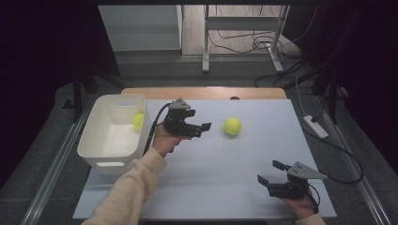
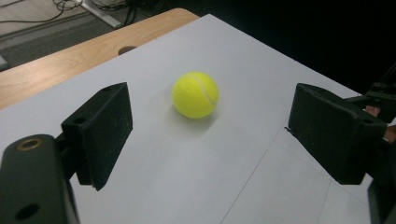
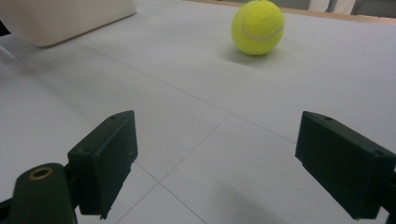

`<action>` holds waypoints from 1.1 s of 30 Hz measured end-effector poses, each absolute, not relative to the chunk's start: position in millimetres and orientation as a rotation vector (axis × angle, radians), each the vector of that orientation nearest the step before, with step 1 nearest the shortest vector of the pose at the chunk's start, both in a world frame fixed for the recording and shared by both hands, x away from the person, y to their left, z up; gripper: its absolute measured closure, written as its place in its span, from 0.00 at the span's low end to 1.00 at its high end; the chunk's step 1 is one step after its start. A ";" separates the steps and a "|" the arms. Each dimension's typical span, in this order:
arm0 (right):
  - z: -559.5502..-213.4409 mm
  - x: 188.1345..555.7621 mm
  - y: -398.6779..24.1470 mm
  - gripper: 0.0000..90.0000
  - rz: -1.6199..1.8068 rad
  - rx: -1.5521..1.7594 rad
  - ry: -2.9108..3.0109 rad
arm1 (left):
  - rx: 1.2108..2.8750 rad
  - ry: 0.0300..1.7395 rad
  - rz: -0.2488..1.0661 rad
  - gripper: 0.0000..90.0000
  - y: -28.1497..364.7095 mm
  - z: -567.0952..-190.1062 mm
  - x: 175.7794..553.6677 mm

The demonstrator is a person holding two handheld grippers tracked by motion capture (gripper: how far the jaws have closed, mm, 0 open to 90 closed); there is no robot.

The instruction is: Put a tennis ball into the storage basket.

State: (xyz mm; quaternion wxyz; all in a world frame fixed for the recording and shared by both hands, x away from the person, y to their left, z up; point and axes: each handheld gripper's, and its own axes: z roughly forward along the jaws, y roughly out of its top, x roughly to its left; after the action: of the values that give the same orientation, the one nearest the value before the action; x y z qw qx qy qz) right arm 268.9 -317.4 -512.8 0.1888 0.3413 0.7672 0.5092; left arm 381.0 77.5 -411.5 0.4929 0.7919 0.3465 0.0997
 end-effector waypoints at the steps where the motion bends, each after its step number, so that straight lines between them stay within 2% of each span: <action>1: -512.6 268.8 -317.2 0.14 1.434 0.959 2.159 | 1.926 0.839 0.245 0.16 76.1 -411.1 382.1; 33: -511.4 267.0 -313.8 0.14 1.448 0.930 2.176 | 1.997 0.856 0.212 0.17 29.8 -435.7 415.3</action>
State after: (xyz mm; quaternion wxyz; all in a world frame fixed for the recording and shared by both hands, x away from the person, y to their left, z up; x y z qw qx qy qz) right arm 267.0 -313.8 -511.4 0.1824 0.3297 0.7712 0.5131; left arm 415.3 29.8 -435.7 0.4609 0.8118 0.3480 0.0862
